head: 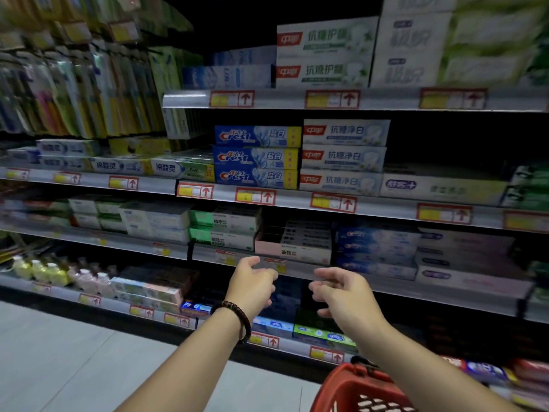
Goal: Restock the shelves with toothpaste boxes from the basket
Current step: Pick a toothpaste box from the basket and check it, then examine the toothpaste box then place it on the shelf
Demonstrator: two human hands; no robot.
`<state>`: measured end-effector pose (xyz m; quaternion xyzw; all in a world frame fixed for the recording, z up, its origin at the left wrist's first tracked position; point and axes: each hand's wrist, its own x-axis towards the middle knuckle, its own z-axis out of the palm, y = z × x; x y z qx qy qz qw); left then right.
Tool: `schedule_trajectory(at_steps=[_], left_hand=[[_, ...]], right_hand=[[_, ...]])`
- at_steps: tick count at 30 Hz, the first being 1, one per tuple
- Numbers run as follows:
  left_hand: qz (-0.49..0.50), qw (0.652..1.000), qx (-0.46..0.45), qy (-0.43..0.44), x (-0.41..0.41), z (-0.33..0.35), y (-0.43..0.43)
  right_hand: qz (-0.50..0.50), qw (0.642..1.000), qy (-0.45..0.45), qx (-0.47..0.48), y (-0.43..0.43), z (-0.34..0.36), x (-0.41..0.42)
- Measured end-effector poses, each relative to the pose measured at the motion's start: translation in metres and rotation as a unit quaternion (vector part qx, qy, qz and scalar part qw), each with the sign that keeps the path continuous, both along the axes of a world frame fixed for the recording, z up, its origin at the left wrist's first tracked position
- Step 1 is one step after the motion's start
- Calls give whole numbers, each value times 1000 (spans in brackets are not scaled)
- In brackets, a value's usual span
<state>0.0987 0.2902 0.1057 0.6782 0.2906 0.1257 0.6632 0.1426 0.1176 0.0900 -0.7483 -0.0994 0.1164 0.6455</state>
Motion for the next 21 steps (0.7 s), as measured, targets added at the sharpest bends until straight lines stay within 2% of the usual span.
schedule_trajectory(at_steps=[4,9,21], left_hand=[[-27,1000,10,-6,-18,3,-31],[-55,996,71,-6,-39,-4,-69],[-102,995,19,-10,-79,-24,-143]], right_hand=[[-8,1000,1,7,-28,3,-16],[-20,999,8,25,-57,-3,-37],[-56,998,19,28,-136,-25,-81]])
